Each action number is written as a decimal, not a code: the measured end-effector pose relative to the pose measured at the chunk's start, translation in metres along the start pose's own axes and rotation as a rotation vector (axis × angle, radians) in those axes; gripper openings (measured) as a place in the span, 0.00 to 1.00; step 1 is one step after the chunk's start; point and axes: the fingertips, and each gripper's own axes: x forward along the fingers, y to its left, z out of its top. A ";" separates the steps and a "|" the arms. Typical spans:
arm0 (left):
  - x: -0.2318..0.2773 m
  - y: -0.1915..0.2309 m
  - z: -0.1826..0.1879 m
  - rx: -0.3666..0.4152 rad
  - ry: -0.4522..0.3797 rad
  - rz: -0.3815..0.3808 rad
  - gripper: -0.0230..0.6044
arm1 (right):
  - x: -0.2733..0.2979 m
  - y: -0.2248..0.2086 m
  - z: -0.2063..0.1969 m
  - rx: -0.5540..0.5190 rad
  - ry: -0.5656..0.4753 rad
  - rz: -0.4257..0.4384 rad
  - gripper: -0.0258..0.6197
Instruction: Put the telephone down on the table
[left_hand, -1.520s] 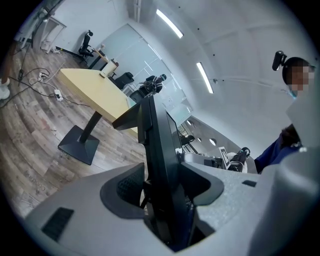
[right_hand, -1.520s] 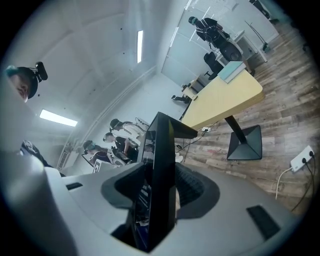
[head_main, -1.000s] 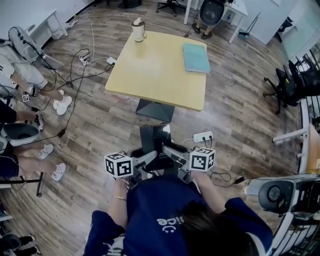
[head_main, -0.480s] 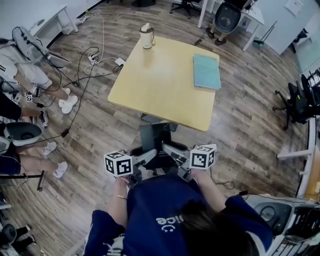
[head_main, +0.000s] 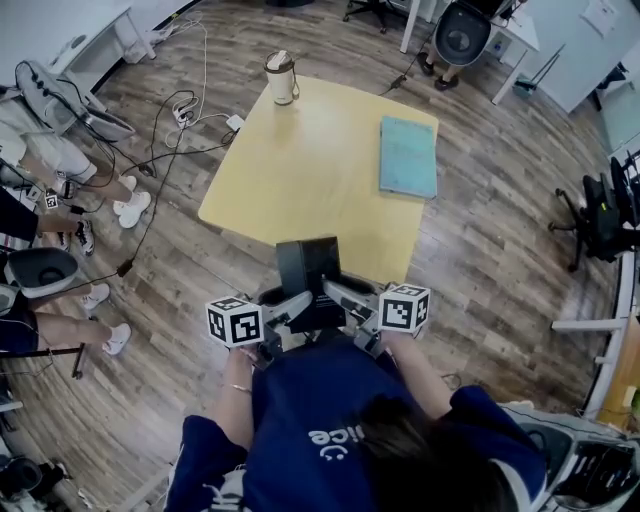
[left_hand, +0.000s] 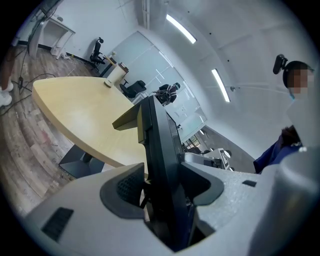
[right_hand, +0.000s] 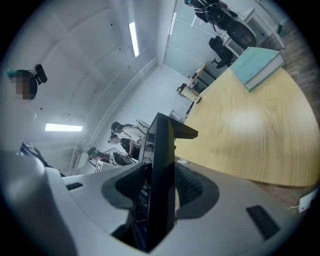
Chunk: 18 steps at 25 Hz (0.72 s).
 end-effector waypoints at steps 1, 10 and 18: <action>0.008 0.000 0.003 -0.001 0.001 0.001 0.40 | -0.003 -0.006 0.006 0.004 -0.001 -0.001 0.34; 0.054 0.002 0.029 -0.012 -0.006 0.005 0.40 | -0.014 -0.037 0.048 -0.001 0.013 0.005 0.33; 0.061 0.016 0.049 -0.018 -0.004 -0.003 0.40 | 0.001 -0.045 0.066 0.002 0.017 -0.003 0.33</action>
